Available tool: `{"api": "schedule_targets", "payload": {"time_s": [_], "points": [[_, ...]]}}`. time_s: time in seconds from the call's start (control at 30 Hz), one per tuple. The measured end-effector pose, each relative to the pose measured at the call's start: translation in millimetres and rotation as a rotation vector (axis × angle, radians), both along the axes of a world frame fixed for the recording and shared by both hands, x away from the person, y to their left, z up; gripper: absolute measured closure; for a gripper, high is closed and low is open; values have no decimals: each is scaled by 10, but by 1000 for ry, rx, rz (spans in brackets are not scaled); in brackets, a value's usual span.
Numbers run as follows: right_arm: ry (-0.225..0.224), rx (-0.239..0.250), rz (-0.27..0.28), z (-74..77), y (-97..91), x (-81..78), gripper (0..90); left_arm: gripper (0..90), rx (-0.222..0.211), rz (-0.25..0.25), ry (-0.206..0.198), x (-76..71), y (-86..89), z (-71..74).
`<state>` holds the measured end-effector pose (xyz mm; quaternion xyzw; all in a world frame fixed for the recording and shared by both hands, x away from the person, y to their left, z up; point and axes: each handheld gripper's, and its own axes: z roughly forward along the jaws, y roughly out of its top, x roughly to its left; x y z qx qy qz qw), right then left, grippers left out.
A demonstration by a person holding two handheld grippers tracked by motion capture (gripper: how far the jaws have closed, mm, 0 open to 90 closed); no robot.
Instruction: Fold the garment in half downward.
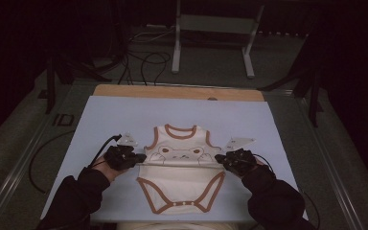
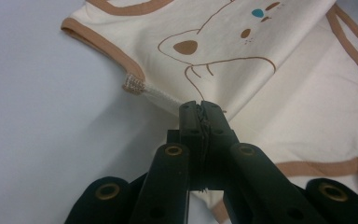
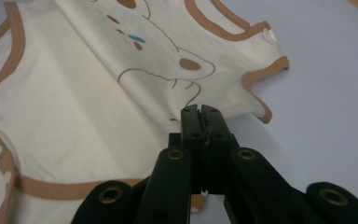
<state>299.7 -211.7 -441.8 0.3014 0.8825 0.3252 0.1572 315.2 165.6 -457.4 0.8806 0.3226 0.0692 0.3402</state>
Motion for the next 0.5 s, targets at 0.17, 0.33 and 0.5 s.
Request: {"api": "schedule_targets", "payload": {"time_s": [0.17, 0.33, 0.5], "points": [[1, 6, 4, -12, -30, -167, 899, 897, -6, -21, -7, -145, -13, 29], [11, 5, 12, -18, -54, -289, 899, 897, 1, -43, -16, -291, -30, 63], [26, -5, 18, -60, -67, -416, 899, 897, 5, -55, -19, -454, -50, 60]]}}
